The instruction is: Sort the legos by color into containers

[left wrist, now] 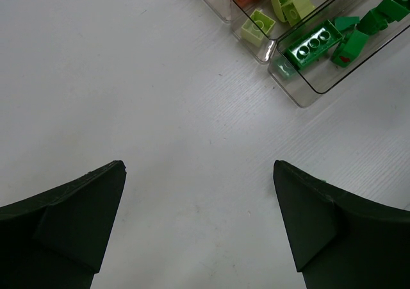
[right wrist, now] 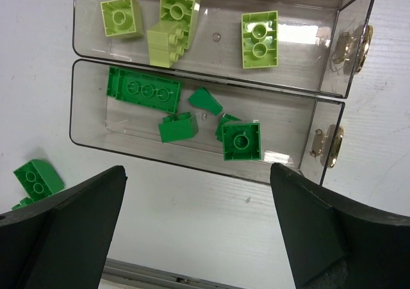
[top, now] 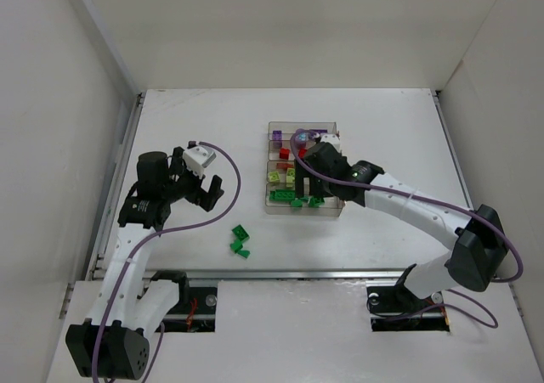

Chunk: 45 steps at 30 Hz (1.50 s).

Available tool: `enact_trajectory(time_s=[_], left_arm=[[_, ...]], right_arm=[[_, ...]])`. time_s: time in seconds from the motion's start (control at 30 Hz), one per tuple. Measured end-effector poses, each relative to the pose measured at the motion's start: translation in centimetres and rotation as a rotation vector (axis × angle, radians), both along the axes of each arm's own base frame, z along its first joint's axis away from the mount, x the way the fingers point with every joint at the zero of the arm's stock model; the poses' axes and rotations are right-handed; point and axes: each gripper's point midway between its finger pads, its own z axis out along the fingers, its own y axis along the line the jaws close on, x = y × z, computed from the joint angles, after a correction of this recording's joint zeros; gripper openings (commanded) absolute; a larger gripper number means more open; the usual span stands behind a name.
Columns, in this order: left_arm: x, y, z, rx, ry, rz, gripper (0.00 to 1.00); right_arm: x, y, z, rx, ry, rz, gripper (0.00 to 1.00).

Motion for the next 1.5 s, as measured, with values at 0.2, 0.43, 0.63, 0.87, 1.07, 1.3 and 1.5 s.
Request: enact_trajectory(time_s=[0.2,0.43,0.63,0.87,1.07,1.3,1.5], left_arm=[[0.0,0.0,0.0,0.0,0.0,0.0,0.99],[0.0,0.0,0.0,0.0,0.0,0.0,0.99],[0.0,0.0,0.0,0.0,0.0,0.0,0.99],[0.0,0.0,0.0,0.0,0.0,0.0,0.99],[0.0,0.0,0.0,-0.003,0.002,0.002,0.99],[0.0,0.0,0.0,-0.005,0.004,0.004,0.99],[0.3,0.1,0.3,-0.028,0.007,0.044,0.99]], right_arm=[[0.0,0.0,0.0,0.0,0.0,0.0,0.99],[0.0,0.0,0.0,0.0,0.0,0.0,0.99],[-0.1,0.2,0.0,-0.001,-0.001,0.005,0.99],[-0.2,0.2,0.0,-0.002,-0.002,0.006,0.99],[-0.1,0.2,0.0,-0.002,-0.002,0.006,0.99],[-0.2,0.2,0.0,-0.002,-0.002,0.006,0.99],[-0.7,1.0,0.2,-0.017,-0.011,0.032,0.99]])
